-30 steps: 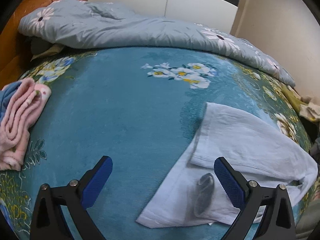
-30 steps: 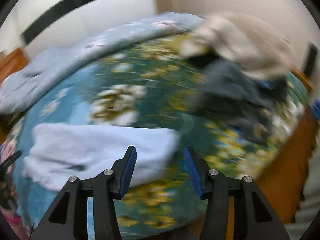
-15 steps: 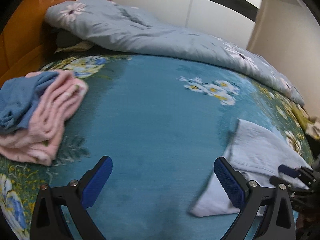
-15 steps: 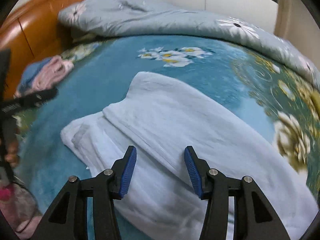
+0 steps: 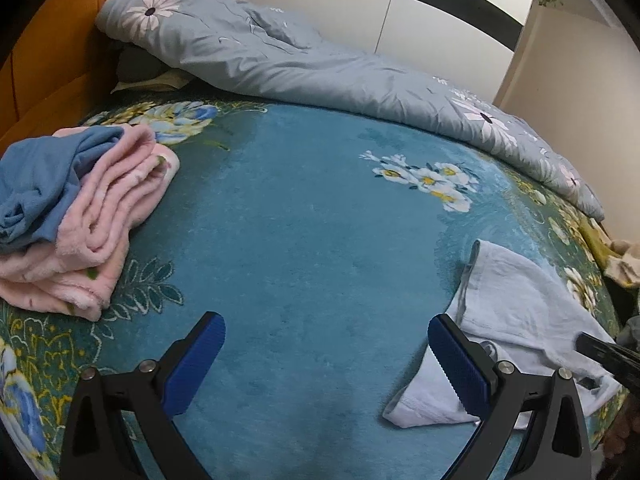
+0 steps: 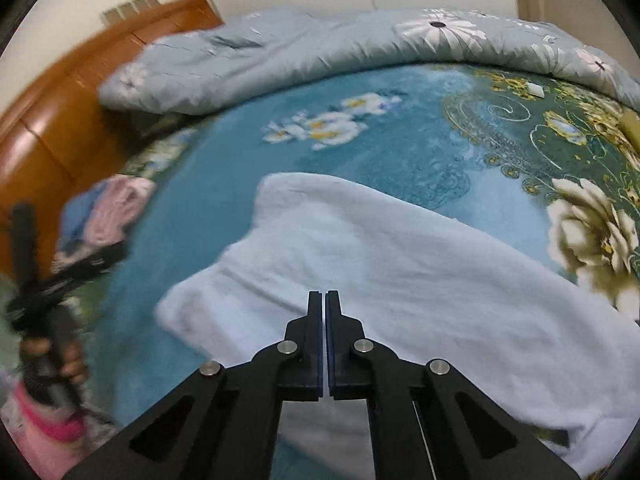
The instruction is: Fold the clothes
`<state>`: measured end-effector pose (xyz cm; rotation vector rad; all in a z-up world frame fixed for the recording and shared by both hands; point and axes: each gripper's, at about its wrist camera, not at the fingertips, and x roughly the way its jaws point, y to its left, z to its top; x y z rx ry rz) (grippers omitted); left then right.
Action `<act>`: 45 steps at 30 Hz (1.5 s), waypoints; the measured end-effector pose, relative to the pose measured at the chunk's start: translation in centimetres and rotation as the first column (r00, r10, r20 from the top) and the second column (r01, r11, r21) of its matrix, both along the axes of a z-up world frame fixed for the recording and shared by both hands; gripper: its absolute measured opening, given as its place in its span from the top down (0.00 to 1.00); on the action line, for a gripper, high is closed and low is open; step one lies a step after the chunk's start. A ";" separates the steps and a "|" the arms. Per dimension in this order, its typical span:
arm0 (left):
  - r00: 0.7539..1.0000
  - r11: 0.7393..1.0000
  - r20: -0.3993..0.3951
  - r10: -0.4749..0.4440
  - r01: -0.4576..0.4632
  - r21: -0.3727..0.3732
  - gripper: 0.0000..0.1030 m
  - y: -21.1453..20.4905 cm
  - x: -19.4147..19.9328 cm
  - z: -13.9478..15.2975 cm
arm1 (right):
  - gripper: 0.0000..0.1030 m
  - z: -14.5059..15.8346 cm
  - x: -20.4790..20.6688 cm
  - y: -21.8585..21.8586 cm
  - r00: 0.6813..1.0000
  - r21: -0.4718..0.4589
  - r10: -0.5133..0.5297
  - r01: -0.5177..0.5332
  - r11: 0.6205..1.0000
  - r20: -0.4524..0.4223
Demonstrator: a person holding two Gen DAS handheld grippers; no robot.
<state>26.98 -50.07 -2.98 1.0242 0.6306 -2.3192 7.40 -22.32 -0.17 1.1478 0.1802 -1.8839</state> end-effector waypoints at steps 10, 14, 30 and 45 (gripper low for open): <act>0.997 0.997 0.009 -0.071 0.071 -0.013 0.00 2.7 -1.4 0.4 | 0.45 -1.9 0.1 -0.8 0.997 0.108 0.005 0.003 0.994 -0.073; 0.999 0.999 0.007 -0.037 0.037 -0.025 0.00 1.9 -0.5 0.9 | 0.45 -4.1 1.4 -4.6 0.973 0.256 0.075 -0.017 0.966 -0.220; 1.000 1.000 -0.014 -0.018 0.018 0.005 0.00 0.9 0.1 0.7 | 0.98 1.9 1.9 5.1 0.989 0.008 -0.084 0.086 0.996 -0.121; 0.949 0.946 -0.003 -0.314 0.313 0.089 0.00 9.6 -9.6 0.5 | 0.96 -0.9 1.1 24.5 0.885 -0.033 -0.465 0.465 0.884 0.020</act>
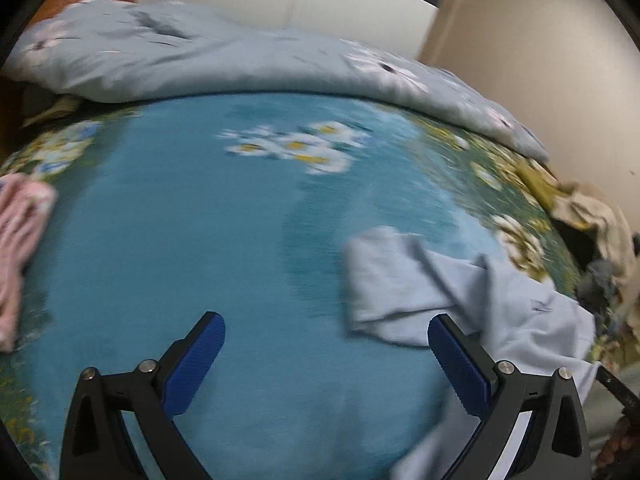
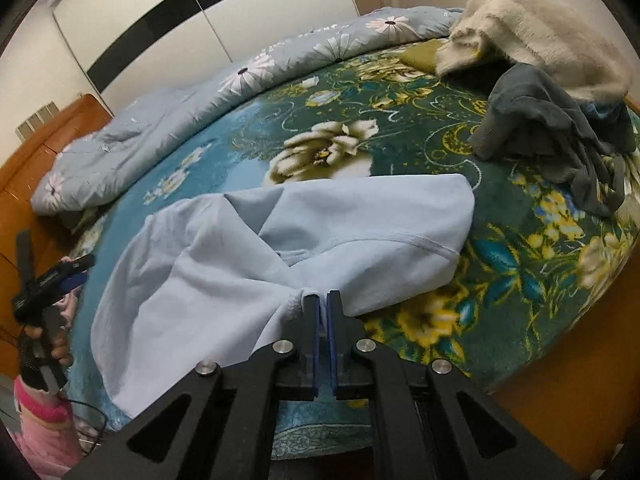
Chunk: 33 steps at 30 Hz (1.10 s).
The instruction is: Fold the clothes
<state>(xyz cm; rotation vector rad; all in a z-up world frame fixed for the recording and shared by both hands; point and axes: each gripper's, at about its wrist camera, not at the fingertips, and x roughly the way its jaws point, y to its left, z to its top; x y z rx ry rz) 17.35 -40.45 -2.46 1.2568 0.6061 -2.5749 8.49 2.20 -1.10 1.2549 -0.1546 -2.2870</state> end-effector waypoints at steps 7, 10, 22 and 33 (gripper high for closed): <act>0.982 0.971 -0.002 -0.191 0.189 0.146 0.00 4.5 -5.4 -1.6 | 0.64 0.4 -0.7 5.2 0.993 -0.062 -0.109 0.106 0.992 -0.044; 0.969 0.949 0.026 -0.244 0.233 0.214 0.01 6.0 -7.5 -2.9 | 0.60 -0.7 -2.4 6.6 0.984 -0.107 -0.179 0.178 0.978 0.004; 0.941 0.917 0.058 -0.333 0.309 0.251 0.78 7.4 -10.1 -4.2 | 0.59 -6.1 -6.4 6.4 0.945 -0.219 -0.252 0.296 0.930 0.208; 0.955 0.916 -0.161 -0.248 0.286 0.283 0.97 3.1 -9.2 2.7 | 0.94 -1.0 -7.0 3.2 0.958 -0.191 -0.243 0.270 0.944 0.153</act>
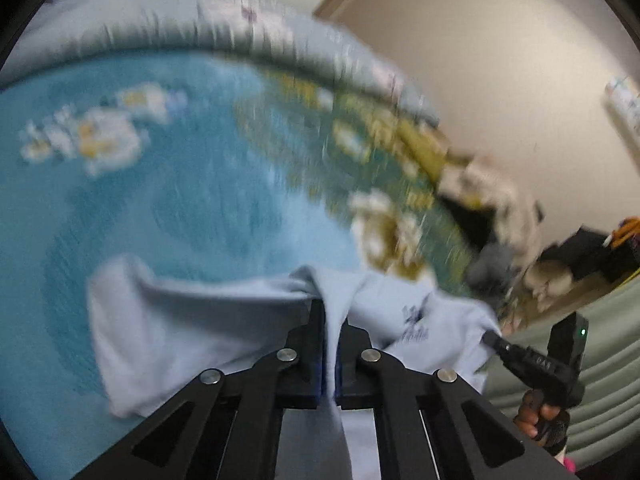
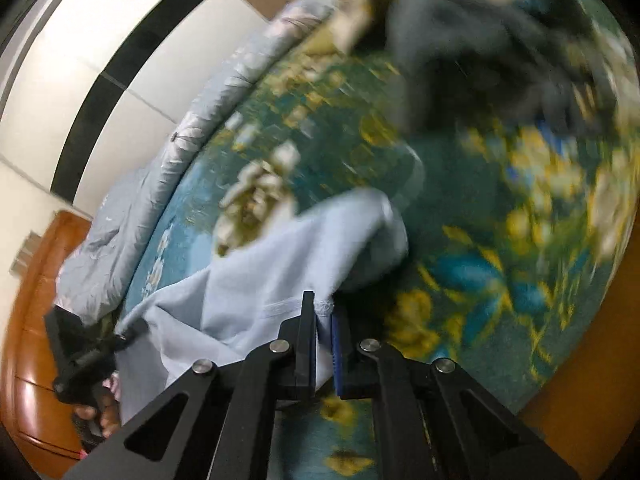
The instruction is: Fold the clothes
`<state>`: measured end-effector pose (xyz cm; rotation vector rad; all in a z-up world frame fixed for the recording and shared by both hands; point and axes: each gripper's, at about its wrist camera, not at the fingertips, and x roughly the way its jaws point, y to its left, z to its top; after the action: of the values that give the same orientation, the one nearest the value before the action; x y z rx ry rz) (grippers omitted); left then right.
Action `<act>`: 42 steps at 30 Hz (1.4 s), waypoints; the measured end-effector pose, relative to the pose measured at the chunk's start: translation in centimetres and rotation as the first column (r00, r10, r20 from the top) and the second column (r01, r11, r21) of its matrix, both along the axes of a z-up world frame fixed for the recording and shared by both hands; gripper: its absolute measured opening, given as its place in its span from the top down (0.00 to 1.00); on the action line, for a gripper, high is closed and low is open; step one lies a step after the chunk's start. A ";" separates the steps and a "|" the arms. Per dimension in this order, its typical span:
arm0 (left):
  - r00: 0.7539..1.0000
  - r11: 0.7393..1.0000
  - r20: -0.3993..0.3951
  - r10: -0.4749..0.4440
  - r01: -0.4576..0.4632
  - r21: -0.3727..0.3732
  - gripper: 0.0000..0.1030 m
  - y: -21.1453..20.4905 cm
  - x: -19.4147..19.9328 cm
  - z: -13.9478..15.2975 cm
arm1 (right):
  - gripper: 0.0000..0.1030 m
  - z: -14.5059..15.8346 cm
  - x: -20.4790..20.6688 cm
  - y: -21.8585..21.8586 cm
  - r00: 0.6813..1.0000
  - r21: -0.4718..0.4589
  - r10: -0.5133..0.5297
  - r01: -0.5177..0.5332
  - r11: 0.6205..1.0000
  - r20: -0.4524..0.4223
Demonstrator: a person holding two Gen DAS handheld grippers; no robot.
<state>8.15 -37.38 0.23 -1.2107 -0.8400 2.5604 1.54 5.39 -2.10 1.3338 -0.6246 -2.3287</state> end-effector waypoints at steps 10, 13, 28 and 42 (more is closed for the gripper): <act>0.864 0.954 -0.454 0.219 -0.286 -0.085 0.96 -10.3 16.6 15.2 | 0.94 17.3 0.2 -12.3 0.858 0.038 0.229 -0.239 0.970 -0.459; 0.906 0.936 -0.344 0.246 -0.314 -0.156 0.96 -10.6 19.7 9.7 | 0.94 15.4 2.2 -15.6 0.817 0.103 0.342 -0.333 0.937 -0.464; 0.956 0.957 0.098 0.275 -0.263 -0.118 0.93 -10.1 23.3 -6.8 | 0.94 -5.4 6.0 -14.0 0.896 0.187 0.445 -0.434 0.881 -0.017; 0.980 0.952 -0.023 0.197 -0.197 -0.234 0.36 -10.2 17.7 -1.2 | 0.93 -6.6 6.9 -13.7 0.880 0.171 0.474 -0.464 0.869 -0.022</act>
<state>25.80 -47.60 -0.98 -1.2471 -0.7039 2.8903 8.47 -8.29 -8.73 1.2971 -0.0687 -2.0353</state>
